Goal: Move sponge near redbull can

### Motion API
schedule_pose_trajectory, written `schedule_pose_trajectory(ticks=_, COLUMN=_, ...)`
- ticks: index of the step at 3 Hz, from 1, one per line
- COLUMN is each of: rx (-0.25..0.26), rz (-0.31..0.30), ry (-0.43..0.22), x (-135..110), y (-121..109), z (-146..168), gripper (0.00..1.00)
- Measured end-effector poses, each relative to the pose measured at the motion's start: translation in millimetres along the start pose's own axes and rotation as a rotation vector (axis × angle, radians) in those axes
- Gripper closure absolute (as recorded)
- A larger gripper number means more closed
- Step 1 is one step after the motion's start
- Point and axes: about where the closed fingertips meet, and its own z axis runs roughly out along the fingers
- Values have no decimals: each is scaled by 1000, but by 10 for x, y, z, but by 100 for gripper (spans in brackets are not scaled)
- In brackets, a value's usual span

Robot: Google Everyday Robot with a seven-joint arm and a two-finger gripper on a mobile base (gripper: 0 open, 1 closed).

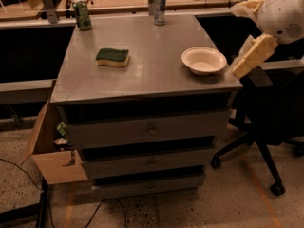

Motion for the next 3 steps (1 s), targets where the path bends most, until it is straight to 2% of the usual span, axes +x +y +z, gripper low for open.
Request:
schedule_pose_trajectory(ticks=1, rx=2, rz=31, ry=-177, x=-151, y=-334, z=378, gripper=0)
schedule_pose_trajectory(ticks=2, rx=37, rz=88, ry=-258, x=-207, y=-660, z=790, gripper=0)
schedule_pose_trajectory(ticks=3, rx=101, rz=143, ry=-252, x=-339, y=-909, z=1130, gripper=0)
